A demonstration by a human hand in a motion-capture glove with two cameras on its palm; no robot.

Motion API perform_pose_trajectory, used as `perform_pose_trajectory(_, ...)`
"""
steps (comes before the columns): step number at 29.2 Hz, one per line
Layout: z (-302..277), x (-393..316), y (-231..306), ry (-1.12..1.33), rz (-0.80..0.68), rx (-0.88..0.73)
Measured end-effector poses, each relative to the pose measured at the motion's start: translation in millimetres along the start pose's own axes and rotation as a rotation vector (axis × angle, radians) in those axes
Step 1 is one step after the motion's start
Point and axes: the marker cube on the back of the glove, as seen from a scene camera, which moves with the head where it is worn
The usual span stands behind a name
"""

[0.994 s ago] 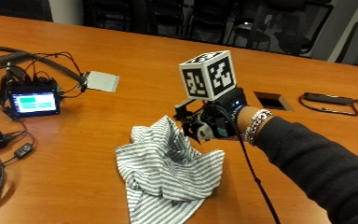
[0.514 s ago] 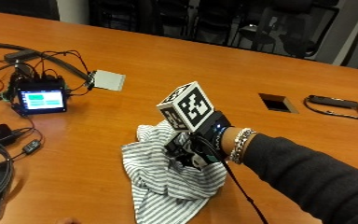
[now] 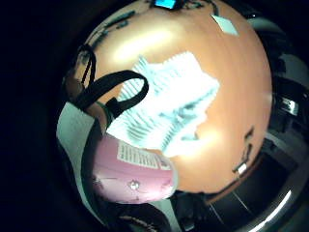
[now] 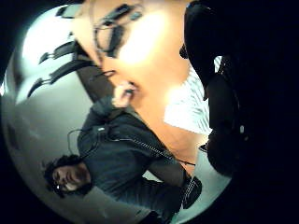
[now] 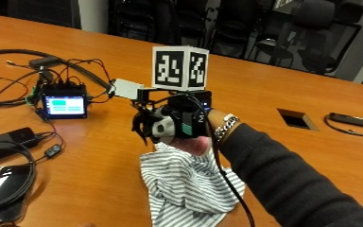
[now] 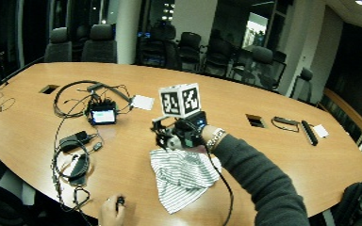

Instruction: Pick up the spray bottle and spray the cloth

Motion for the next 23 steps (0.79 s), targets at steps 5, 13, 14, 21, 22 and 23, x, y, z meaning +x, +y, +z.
perform_pose_trajectory(5, -2, -17, -26, -0.288, -0.147, 0.252)
perform_pose_trajectory(13, 25, -24, -62, -0.639, -0.253, 0.764)
perform_pose_trajectory(14, 31, -26, -65, -0.672, -0.248, 0.802)
perform_pose_trajectory(21, 66, -36, -76, -0.76, -0.197, 0.841)
perform_pose_trajectory(22, 65, -36, -76, -0.749, -0.195, 0.84)
perform_pose_trajectory(23, 64, -35, -75, -0.734, -0.194, 0.841)
